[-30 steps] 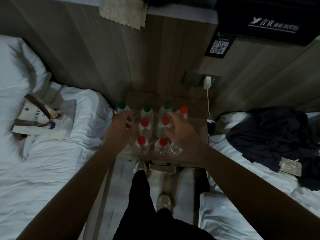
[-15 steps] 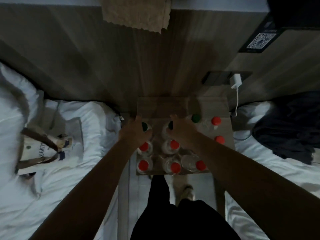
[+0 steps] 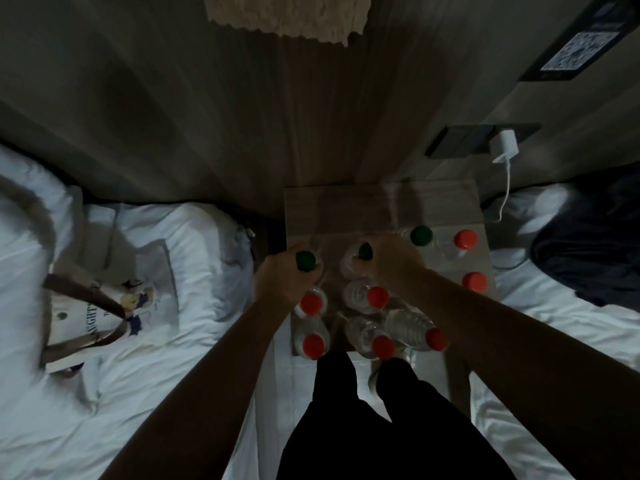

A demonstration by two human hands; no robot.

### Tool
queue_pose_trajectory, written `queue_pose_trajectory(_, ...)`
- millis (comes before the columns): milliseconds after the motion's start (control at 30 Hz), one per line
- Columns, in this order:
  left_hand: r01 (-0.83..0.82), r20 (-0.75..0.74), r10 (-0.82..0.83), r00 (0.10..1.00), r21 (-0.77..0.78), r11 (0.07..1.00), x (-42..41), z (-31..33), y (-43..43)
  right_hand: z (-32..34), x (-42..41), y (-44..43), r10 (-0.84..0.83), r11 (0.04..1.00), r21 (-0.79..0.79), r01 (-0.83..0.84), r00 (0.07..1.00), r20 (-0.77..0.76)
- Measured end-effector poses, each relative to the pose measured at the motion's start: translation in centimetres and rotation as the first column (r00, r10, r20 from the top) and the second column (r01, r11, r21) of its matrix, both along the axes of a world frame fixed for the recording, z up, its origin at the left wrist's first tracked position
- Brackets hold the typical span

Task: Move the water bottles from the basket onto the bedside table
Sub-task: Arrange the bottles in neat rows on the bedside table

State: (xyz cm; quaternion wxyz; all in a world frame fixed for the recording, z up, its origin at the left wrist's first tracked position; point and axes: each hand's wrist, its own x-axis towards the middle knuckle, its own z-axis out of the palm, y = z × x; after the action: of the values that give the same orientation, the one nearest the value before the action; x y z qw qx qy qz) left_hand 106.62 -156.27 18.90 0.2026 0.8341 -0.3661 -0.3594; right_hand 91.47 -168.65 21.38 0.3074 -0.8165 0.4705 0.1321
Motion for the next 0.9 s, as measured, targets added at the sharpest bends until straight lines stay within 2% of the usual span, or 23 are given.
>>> queue_pose_trajectory(167,-0.076,-0.094,0.064,0.994,-0.134,0.988,1.1,0.4,-1.5,0.4,2.0,-1.8,0.040,0.999,0.011,-0.040,0.999,-0.020)
queue_pose_trajectory(400,-0.044,0.031,0.048,0.998,-0.101,0.994,4.2,1.6,-6.9,0.9,6.2,-5.4,0.022,1.000,-0.012,-0.021,0.997,0.079)
queue_pose_trajectory(700,-0.040,0.066,0.048,0.997,-0.119,0.992,7.4,1.0,-11.9,0.0,10.8,-9.3,-0.090,0.996,-0.007,0.091,0.993,0.074)
queue_pose_trajectory(900,-0.067,0.020,0.070,0.997,-0.130,0.989,8.5,-0.4,-13.6,-0.1,12.0,-10.0,-0.146,0.988,0.067,0.136,0.969,0.200)
